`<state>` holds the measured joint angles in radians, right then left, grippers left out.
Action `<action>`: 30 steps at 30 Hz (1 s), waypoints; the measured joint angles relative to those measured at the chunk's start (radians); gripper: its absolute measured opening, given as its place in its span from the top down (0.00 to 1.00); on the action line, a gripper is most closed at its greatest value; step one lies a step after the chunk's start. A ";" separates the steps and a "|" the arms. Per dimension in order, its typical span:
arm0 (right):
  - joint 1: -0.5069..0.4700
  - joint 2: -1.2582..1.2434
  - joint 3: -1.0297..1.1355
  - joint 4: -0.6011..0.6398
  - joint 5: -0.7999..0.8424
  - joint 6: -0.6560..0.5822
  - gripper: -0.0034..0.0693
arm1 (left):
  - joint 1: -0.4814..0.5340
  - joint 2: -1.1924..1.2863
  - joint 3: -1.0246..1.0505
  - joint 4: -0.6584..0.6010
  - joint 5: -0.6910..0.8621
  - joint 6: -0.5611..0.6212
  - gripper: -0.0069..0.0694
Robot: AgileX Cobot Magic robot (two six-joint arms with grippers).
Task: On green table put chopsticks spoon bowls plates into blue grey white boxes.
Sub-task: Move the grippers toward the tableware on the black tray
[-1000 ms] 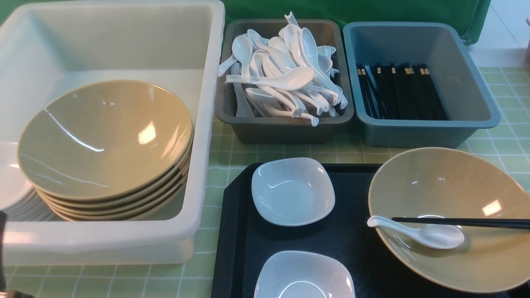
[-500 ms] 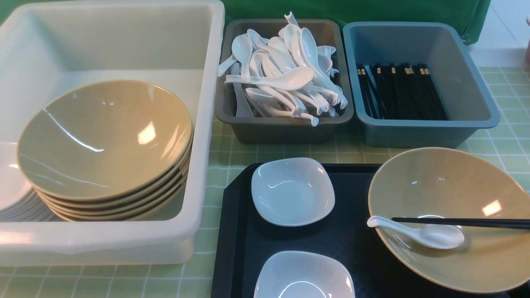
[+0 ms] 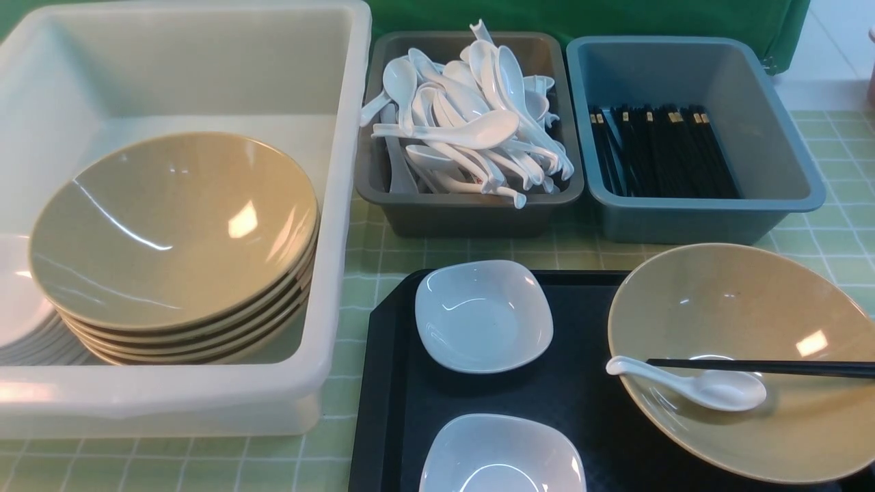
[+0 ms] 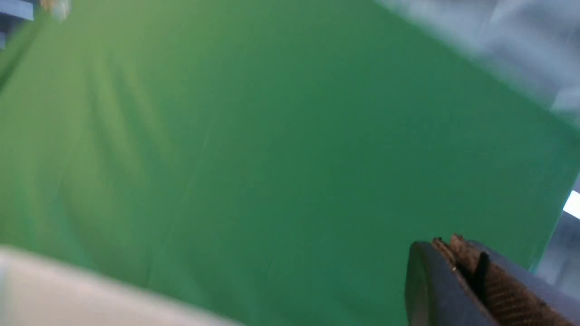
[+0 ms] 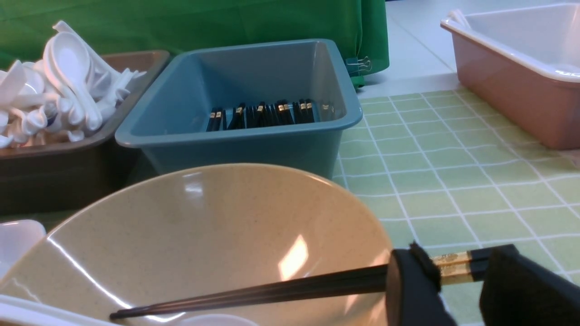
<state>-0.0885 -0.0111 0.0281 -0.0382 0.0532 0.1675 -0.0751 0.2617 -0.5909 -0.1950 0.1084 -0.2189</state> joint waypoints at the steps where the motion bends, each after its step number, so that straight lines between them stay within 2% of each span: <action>1: 0.000 0.000 0.000 0.000 0.000 0.000 0.63 | 0.000 0.040 -0.030 0.012 0.056 0.008 0.91; 10: 0.000 0.000 0.000 0.000 -0.001 0.000 0.63 | 0.000 0.141 -0.044 0.072 0.287 0.025 0.91; 30: 0.000 0.000 0.000 0.000 -0.003 0.004 0.63 | 0.000 0.183 -0.045 0.083 0.285 0.036 0.91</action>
<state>-0.0885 -0.0111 0.0281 -0.0382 0.0502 0.1715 -0.0751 0.4447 -0.6363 -0.1118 0.3930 -0.1831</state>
